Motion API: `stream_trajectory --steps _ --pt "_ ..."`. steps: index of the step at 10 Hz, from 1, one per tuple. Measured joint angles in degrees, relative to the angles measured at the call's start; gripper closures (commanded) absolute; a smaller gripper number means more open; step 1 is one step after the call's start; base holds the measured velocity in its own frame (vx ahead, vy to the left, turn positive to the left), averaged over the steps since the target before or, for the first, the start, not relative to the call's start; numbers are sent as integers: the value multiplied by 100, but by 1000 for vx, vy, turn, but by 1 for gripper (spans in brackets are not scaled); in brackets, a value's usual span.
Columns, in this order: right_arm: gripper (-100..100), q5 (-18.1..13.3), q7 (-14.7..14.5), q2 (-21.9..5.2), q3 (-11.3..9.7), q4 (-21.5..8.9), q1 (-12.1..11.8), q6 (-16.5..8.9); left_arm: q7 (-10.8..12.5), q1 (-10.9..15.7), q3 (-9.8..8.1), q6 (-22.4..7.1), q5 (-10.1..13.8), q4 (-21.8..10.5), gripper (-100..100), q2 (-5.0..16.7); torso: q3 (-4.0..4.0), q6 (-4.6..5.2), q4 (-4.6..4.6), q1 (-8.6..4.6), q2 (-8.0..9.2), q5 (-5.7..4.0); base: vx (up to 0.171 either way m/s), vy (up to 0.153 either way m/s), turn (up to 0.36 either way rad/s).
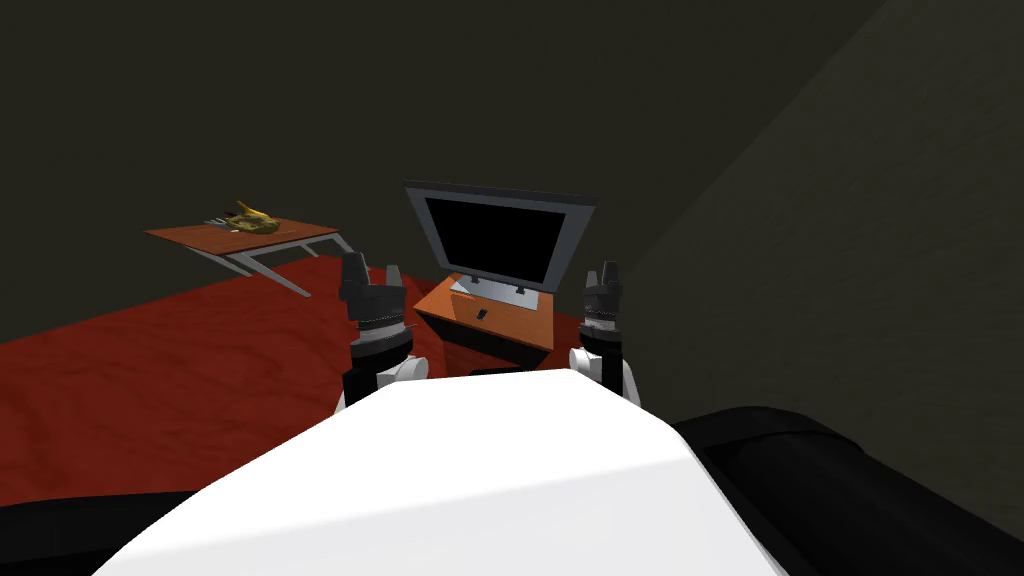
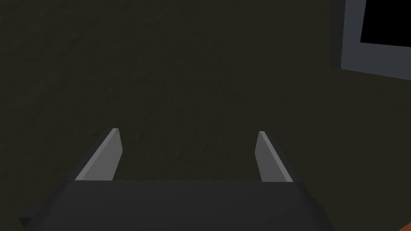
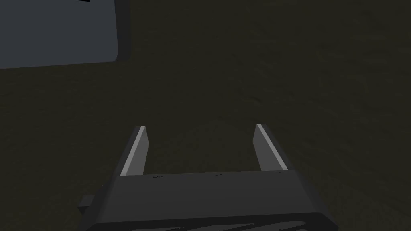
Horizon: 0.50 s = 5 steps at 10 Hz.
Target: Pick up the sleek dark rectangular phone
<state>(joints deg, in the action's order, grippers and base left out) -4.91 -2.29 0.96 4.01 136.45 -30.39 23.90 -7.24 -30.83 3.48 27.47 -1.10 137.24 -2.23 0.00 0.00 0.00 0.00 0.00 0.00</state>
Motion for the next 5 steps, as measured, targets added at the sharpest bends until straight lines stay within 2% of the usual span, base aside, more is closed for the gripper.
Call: stream_trajectory --steps 2,5 --pt "0 0 0 0 0 0 1 0 -78 21 -20 -30 80 -86 -100 248 6 1 2 11 10 2 -42 29 -108" --pt "0 0 0 0 0 0 1 0 -327 81 -68 -147 331 -358 -100 727 13 1 5 20 22 4 -63 45 -201"
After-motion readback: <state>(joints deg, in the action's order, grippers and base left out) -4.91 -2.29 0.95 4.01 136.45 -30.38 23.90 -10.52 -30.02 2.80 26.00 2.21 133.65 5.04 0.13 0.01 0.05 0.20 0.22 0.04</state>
